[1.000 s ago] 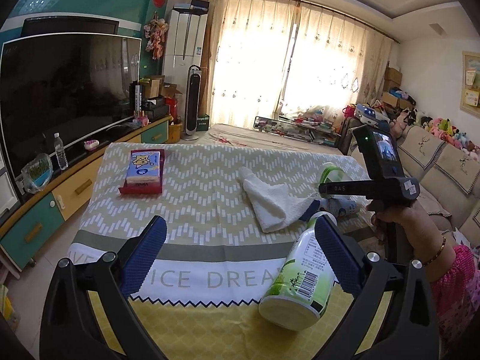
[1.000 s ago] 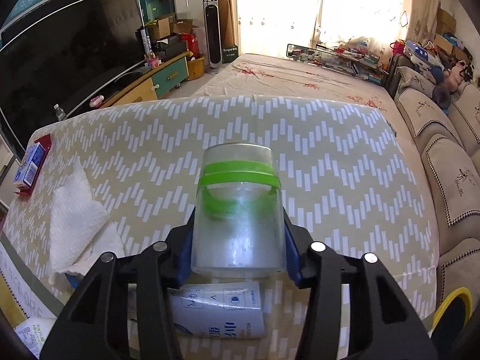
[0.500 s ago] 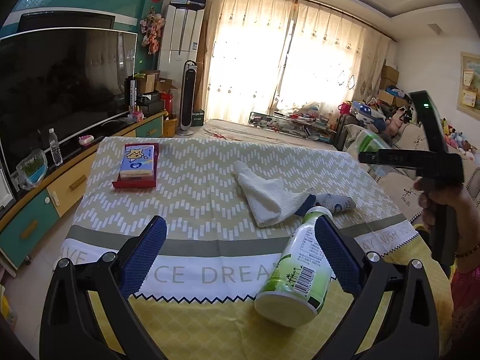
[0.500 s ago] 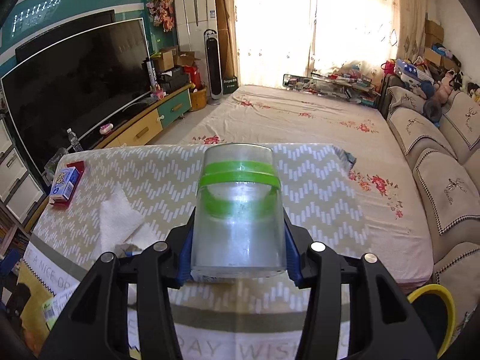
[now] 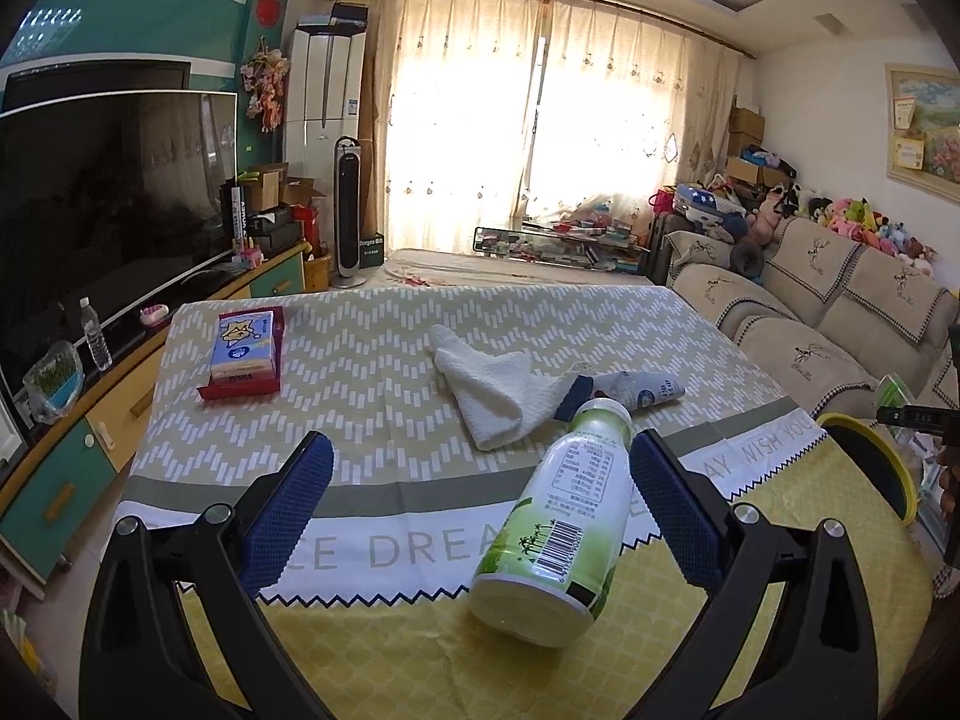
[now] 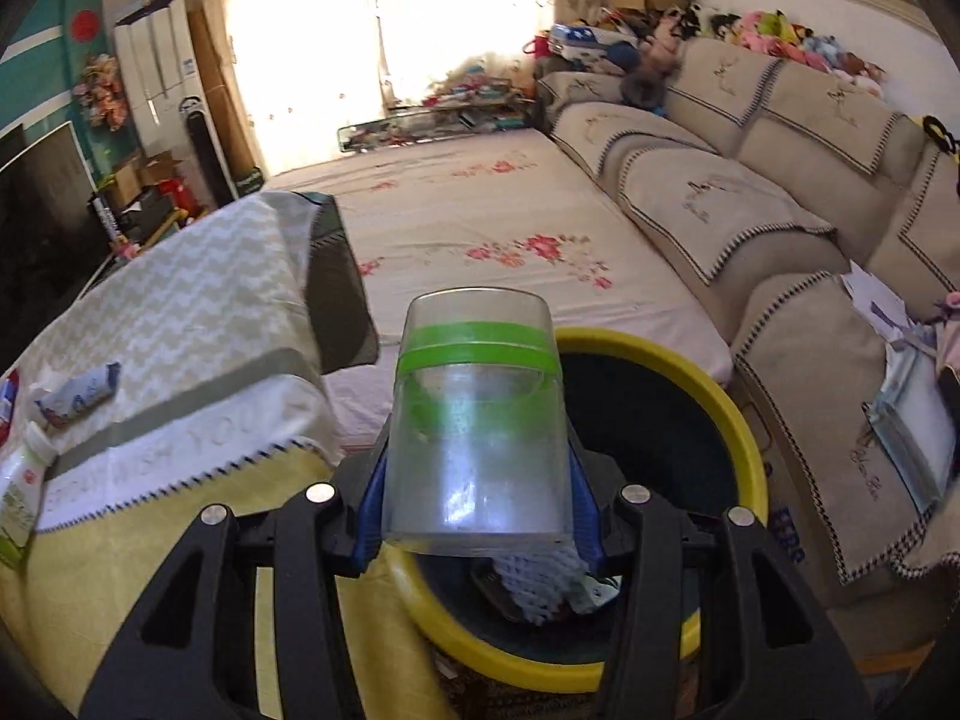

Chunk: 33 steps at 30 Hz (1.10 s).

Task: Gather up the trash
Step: 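Carry the clear cup over the bin and open the right gripper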

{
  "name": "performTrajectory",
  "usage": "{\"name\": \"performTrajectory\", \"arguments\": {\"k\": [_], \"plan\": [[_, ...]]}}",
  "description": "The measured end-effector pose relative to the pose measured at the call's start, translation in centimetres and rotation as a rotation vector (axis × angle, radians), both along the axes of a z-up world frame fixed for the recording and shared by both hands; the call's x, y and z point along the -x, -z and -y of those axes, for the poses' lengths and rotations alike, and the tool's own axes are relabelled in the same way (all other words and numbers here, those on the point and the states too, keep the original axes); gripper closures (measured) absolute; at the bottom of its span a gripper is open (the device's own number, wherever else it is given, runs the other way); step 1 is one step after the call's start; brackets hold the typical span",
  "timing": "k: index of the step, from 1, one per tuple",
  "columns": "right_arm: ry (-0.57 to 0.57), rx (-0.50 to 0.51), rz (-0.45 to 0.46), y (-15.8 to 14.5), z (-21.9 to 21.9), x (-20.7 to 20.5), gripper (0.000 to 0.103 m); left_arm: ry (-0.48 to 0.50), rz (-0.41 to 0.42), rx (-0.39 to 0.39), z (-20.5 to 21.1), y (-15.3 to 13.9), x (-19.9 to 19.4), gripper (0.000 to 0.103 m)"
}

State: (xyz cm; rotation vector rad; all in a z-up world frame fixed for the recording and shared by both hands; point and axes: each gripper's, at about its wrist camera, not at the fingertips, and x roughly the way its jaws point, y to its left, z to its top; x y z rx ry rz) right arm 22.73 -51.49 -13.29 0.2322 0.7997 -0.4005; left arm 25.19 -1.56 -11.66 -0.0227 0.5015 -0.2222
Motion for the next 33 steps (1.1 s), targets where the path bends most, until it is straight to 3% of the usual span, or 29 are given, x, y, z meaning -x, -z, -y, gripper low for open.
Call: {"name": "performTrajectory", "arguments": {"k": [7,8,9,10,17,24,31,33], "plan": [[0.052,-0.025,-0.04,2.5,2.3,0.6,0.056,0.046,-0.004,-0.06,1.6,0.5,0.0,0.005],[0.063,-0.02,-0.048,2.8,2.5,0.5,0.051,0.053,-0.009,-0.058,1.6,0.5,-0.1,0.005],[0.077,-0.015,-0.049,3.0,2.2,0.8,0.033,0.058,-0.014,-0.051,1.6,0.6,-0.2,0.005],[0.093,-0.017,-0.033,3.0,2.4,1.1,0.025,0.063,-0.024,-0.043,1.6,0.6,-0.3,0.005],[0.088,-0.031,-0.003,2.2,2.3,1.9,0.025,0.116,-0.13,0.033,1.2,1.9,-1.6,0.005],[0.049,-0.038,0.006,1.7,1.2,1.6,0.025,0.167,-0.169,-0.01,2.9,2.5,-2.1,0.005],[0.015,-0.051,0.02,1.3,0.1,1.7,0.025,0.194,-0.269,-0.019,3.7,3.8,-3.5,0.005],[0.007,-0.058,0.022,1.3,-0.1,1.7,0.025,0.197,-0.283,-0.016,3.7,4.0,-3.6,0.01]]}}
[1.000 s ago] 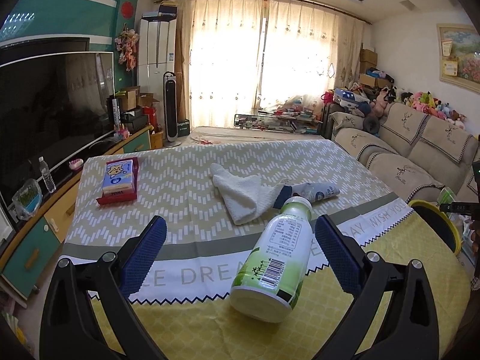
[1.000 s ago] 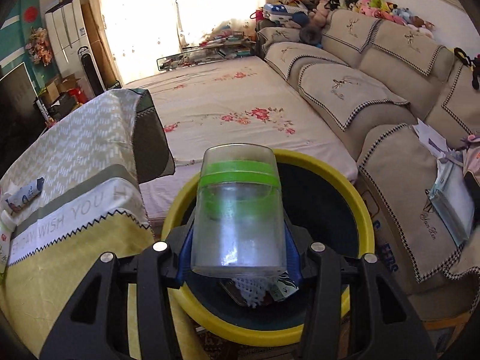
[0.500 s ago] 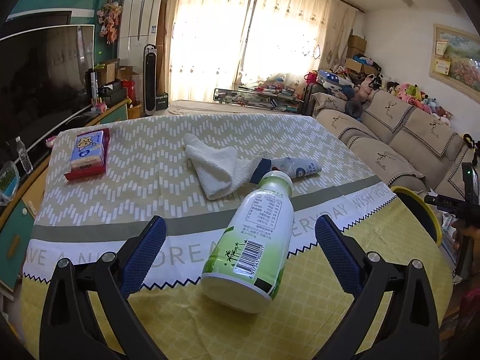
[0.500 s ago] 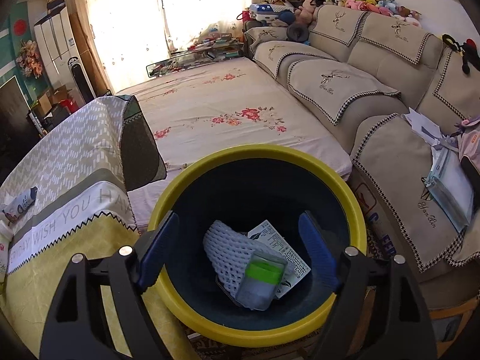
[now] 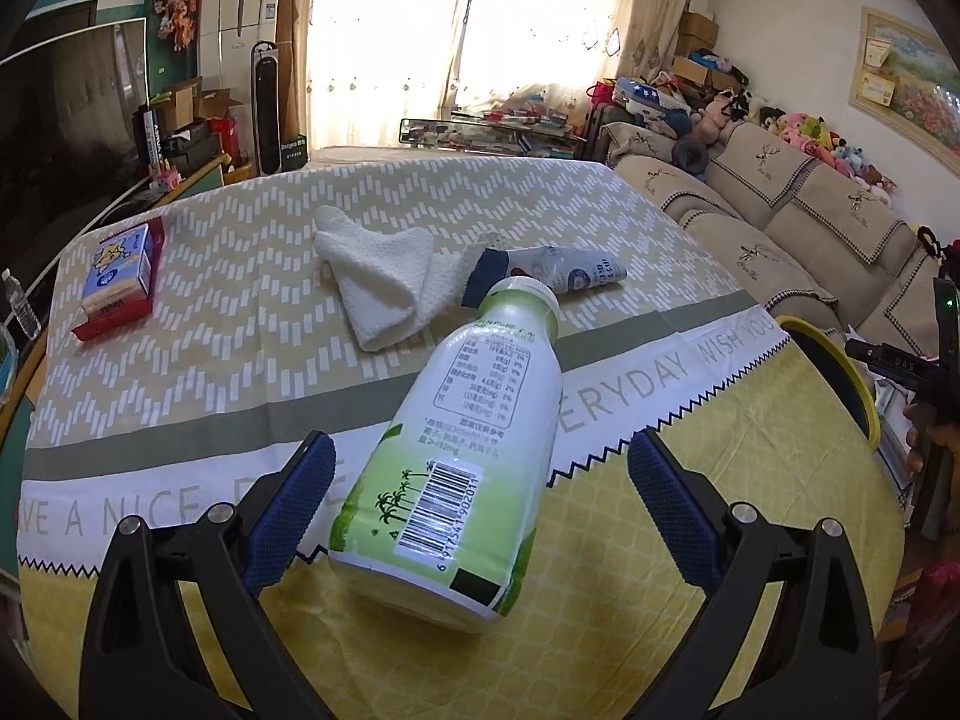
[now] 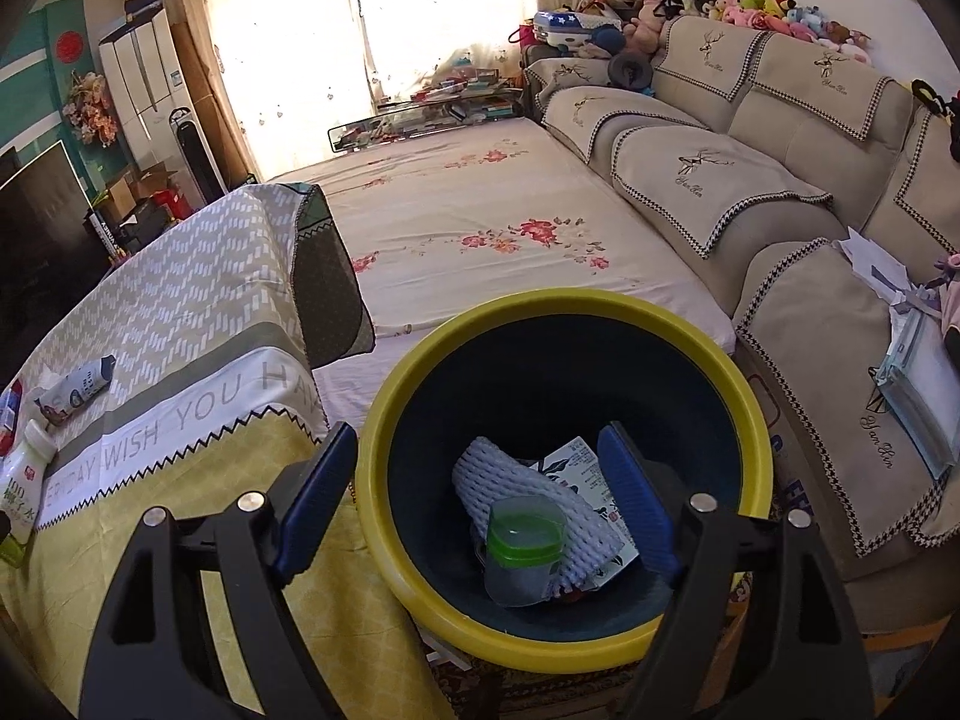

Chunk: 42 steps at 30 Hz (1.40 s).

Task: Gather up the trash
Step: 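Carry the clear cup over the bin and open the right gripper, then grasp the green-labelled milk bottle with the left gripper, then carry the milk bottle over the bin and open the left gripper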

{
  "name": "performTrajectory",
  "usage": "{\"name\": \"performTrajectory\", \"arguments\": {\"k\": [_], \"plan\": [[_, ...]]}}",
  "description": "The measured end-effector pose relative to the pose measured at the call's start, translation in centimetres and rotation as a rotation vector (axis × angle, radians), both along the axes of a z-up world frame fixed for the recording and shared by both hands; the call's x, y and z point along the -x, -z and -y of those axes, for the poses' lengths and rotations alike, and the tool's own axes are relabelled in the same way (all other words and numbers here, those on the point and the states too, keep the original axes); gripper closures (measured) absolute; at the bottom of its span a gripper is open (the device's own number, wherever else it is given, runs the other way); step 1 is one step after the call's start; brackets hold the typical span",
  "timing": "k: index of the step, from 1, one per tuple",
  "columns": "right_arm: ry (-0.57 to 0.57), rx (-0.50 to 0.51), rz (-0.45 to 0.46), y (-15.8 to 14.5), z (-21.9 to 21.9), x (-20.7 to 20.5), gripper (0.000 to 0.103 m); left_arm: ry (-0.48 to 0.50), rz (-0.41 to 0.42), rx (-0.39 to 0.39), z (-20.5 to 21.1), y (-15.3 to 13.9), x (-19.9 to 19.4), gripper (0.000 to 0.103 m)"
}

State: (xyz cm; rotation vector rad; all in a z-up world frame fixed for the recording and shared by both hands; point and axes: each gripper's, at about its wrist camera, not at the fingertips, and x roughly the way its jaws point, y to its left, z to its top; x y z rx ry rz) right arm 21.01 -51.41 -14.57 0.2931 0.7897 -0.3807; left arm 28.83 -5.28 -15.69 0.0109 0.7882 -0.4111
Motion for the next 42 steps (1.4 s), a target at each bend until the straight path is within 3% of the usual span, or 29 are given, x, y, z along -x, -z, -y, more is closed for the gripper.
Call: {"name": "performTrajectory", "arguments": {"k": [2,9,15,18,30,36,42], "plan": [[-0.007,-0.007,0.003,-0.1,-0.2,0.0,0.025,-0.003,-0.013,0.003,0.0,0.2,-0.2,0.026],[-0.02,-0.003,0.014,-0.7,-0.7,0.3,0.025,-0.012,-0.067,0.054,-0.8,1.0,-0.8,0.048],[-0.019,-0.006,0.029,-1.2,-0.6,0.8,0.025,-0.016,-0.073,0.052,-0.7,1.1,-0.8,0.048],[-0.013,-0.017,0.04,-1.3,-0.2,1.5,0.025,-0.012,-0.115,0.051,-0.6,1.7,-1.3,0.05],[0.029,-0.065,0.1,-2.0,2.8,4.2,0.025,-0.034,-0.054,0.006,0.0,0.1,0.8,0.052],[0.048,-0.096,0.119,-1.6,4.5,5.5,0.025,0.051,-0.019,0.013,3.5,-2.7,3.5,0.052],[0.073,-0.113,0.158,-2.0,5.9,6.9,0.025,0.231,0.013,0.022,11.1,-6.0,5.7,0.052]]}}
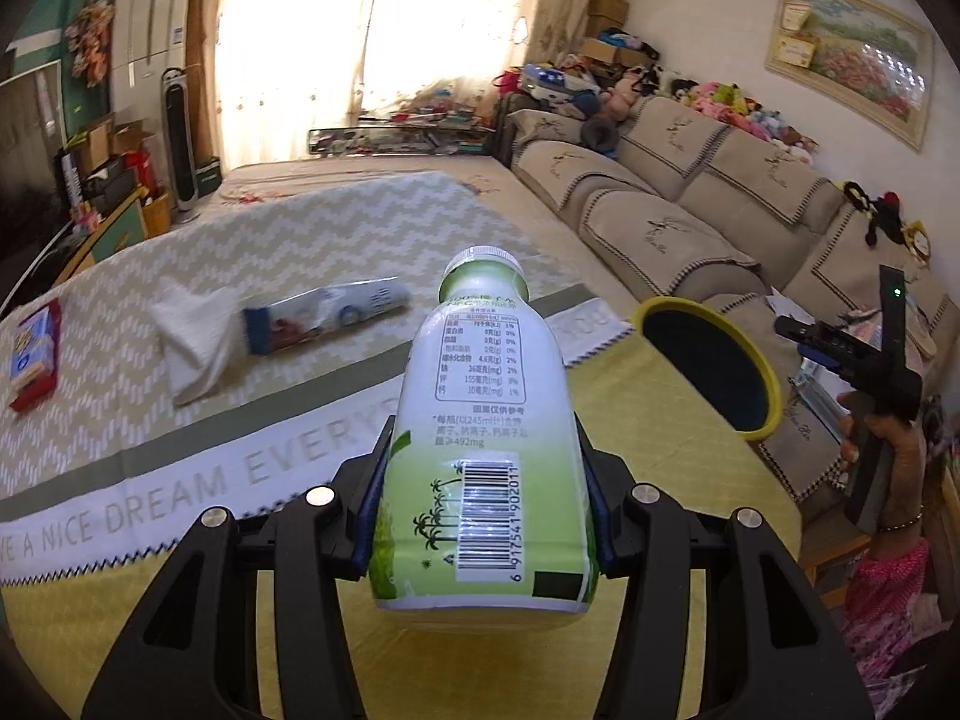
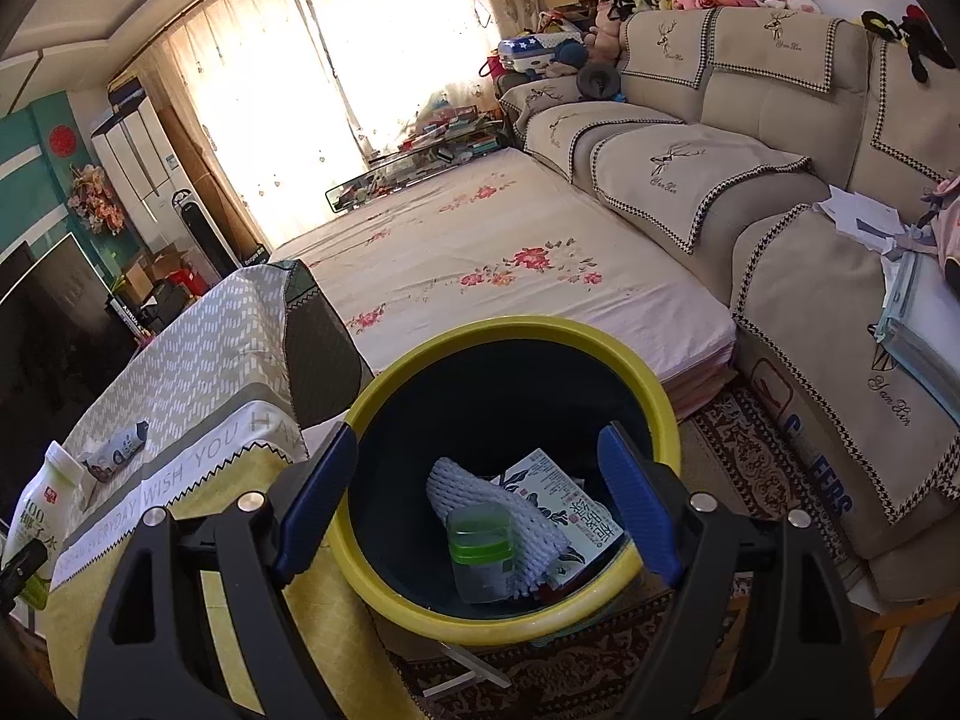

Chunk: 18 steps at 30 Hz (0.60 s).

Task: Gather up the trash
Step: 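Carry the milk bottle over the bin and open the left gripper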

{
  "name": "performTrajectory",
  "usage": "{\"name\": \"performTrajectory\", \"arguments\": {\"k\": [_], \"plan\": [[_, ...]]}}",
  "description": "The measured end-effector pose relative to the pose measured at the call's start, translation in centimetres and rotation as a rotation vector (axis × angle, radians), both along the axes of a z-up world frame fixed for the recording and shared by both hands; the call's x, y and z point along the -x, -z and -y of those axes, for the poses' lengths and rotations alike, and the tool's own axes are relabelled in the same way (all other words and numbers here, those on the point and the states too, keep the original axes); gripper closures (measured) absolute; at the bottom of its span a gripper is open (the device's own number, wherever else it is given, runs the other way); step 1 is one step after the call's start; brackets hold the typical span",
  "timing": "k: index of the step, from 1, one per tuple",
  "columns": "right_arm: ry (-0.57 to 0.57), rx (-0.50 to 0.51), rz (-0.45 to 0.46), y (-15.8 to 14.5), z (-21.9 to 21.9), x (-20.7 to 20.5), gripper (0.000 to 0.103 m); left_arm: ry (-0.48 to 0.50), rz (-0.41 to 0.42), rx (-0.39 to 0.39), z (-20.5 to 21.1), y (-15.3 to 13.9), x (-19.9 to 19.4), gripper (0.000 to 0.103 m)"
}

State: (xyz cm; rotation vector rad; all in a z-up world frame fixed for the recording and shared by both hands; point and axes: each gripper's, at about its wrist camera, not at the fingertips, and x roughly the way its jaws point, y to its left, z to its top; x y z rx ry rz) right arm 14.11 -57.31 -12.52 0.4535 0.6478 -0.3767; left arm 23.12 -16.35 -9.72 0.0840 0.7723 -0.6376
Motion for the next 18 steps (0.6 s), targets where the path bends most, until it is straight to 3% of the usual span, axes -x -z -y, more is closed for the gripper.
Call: {"name": "performTrajectory", "arguments": {"k": [9,18], "plan": [[0.1,0.007,0.027,-0.4,4.1,3.7,0.023,0.272,0.023,-0.05,14.3,-1.8,1.5,0.052],[0.169,-0.037,0.04,0.5,8.1,6.5,0.023,0.422,0.001,-0.151,26.1,1.0,0.8,0.052]]}}
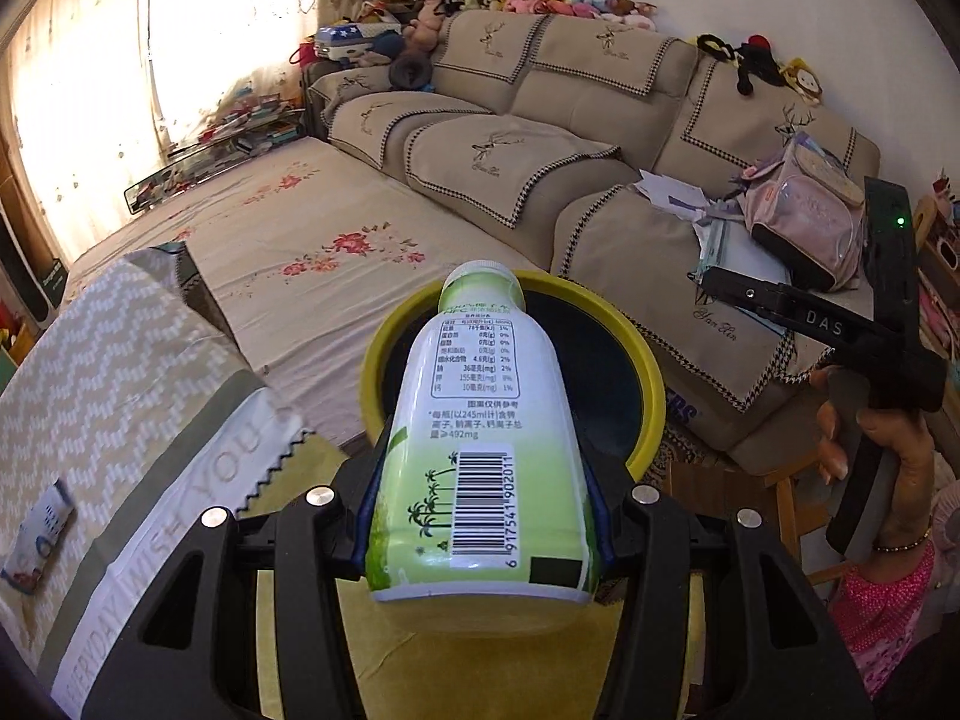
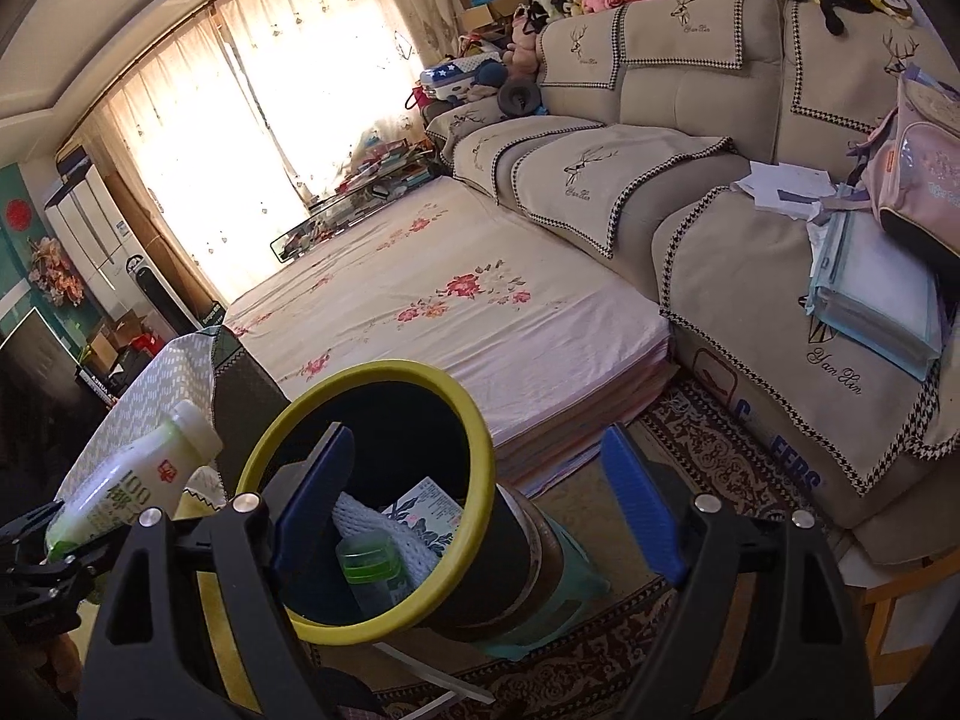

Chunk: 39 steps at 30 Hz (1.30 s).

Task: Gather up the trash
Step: 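Carry the milk bottle over the bin and open the left gripper, then move the right gripper back over the table toward the blue-white tube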

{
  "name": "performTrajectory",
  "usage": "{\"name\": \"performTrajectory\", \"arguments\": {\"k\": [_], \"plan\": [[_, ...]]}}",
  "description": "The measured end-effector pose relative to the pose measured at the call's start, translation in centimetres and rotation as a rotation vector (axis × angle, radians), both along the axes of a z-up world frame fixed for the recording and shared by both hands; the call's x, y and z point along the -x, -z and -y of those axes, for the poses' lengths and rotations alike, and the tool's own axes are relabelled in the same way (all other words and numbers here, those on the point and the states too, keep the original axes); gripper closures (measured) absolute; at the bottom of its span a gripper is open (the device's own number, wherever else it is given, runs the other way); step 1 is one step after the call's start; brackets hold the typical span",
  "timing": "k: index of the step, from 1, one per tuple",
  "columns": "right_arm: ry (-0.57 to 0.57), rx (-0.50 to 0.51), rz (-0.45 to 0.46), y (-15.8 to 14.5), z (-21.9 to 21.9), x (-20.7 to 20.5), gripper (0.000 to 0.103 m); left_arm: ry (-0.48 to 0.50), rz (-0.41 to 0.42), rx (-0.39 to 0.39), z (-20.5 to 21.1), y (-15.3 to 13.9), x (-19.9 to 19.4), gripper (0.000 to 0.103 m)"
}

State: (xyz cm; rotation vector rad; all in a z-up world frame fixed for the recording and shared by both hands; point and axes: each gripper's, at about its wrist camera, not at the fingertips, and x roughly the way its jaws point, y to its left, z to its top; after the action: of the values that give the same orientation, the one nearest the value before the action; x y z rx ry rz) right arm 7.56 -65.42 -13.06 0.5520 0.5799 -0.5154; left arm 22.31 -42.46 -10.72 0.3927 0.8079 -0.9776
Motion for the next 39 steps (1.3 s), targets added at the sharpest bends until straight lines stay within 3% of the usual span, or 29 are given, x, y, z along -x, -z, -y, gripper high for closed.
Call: {"name": "performTrajectory", "arguments": {"k": [4,6,7,8,12,21,27,32,39], "plan": [[0.011,-0.018,-0.003,0.6,0.8,0.3,0.023,0.021,-0.023,-0.006,3.8,1.1,-1.2,0.051],[0.008,-0.023,-0.006,0.8,0.8,0.3,0.023,-0.009,-0.023,0.015,4.4,1.1,-2.0,0.037],[0.006,-0.023,-0.008,0.9,0.9,0.2,0.023,-0.027,-0.016,0.04,4.3,0.6,-2.2,0.023],[0.002,-0.023,-0.009,0.9,0.9,0.2,0.023,-0.039,-0.004,0.069,4.0,0.1,-2.3,0.019],[-0.01,-0.024,-0.011,1.0,0.4,-0.3,0.023,-0.079,0.031,0.144,1.2,-1.9,-2.4,0.019],[-0.109,0.005,-0.028,0.4,-3.2,-3.0,0.022,-0.334,0.091,0.278,-14.6,-3.6,-3.5,0.012],[-0.22,0.038,-0.051,-0.4,-7.7,-6.1,0.022,-0.579,0.204,0.277,-26.7,-3.9,-4.6,0.012],[-0.352,0.067,-0.078,-0.8,-12.9,-9.5,0.022,-0.765,0.246,0.257,-36.0,-3.1,-5.8,0.011],[-0.62,0.127,-0.098,-2.7,-22.2,-15.2,0.021,-0.943,0.277,0.225,-44.2,-0.8,-7.9,0.011]]}}
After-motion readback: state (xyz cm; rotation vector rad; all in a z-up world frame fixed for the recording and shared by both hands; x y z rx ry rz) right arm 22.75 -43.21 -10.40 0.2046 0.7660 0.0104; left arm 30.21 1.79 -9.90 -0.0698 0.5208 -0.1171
